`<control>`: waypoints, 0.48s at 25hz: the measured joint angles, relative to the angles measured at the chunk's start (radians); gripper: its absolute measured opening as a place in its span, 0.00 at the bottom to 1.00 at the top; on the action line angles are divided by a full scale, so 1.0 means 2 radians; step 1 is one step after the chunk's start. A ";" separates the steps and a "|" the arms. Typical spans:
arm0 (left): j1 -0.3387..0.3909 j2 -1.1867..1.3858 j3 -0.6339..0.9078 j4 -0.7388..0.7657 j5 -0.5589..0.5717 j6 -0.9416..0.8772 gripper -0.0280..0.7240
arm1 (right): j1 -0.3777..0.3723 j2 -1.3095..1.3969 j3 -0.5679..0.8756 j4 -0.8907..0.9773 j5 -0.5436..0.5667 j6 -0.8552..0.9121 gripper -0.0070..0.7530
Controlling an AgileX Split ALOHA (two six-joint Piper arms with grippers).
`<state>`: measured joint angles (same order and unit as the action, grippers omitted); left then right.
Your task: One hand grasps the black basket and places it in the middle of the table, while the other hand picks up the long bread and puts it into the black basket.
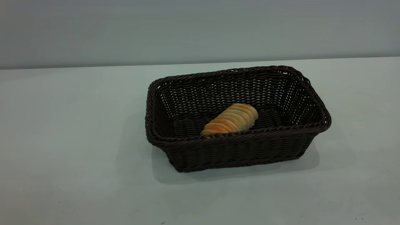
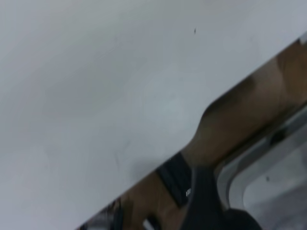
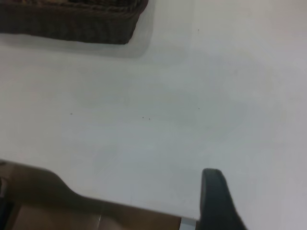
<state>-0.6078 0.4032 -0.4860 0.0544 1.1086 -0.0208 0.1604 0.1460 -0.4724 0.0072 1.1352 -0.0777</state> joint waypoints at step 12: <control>0.064 -0.105 0.000 0.000 0.003 0.000 0.81 | -0.027 -0.081 0.000 0.001 0.001 0.000 0.61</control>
<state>-0.4803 0.1941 -0.4860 0.0544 1.1154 -0.0208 0.1056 -0.0168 -0.4724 0.0083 1.1373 -0.0777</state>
